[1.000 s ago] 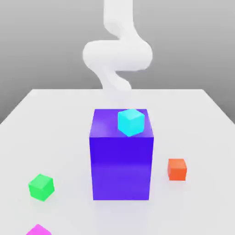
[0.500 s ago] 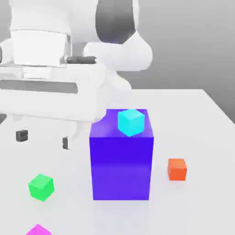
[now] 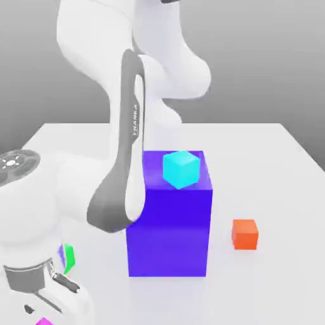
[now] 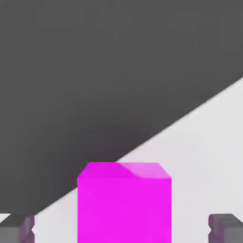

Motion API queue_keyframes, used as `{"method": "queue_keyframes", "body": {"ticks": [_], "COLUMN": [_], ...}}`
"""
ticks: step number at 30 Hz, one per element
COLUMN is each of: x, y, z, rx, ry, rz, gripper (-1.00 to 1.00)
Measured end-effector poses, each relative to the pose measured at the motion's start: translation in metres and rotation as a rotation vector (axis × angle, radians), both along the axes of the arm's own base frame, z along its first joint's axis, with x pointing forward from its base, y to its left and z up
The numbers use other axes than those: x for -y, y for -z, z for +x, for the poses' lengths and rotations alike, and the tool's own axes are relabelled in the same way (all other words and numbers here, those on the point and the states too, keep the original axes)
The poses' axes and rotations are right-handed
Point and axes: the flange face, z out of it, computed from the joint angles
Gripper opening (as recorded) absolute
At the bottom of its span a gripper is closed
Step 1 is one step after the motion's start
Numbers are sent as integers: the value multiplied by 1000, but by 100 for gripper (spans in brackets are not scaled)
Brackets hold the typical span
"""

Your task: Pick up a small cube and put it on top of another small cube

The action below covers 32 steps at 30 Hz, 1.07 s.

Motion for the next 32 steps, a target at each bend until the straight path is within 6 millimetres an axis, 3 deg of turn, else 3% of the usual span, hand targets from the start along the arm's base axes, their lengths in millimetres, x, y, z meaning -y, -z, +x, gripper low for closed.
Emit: {"method": "queue_keyframes", "body": {"ticks": [6,10,16,23,25,29,30,32], "x": [0,1,28,48,50,42,42,42], "y": [2,-47,-84,-107,-94,-51,-45,-45], "z": [0,-1,-70,-167,-178,-176,-177,-177], "rx": [0,0,-1,0,0,0,0,0], "ry": [1,3,183,430,461,446,446,446], "rz": [0,1,0,0,1,1,0,0], "gripper": [-100,-100,-100,-100,-100,-100,100,100]}}
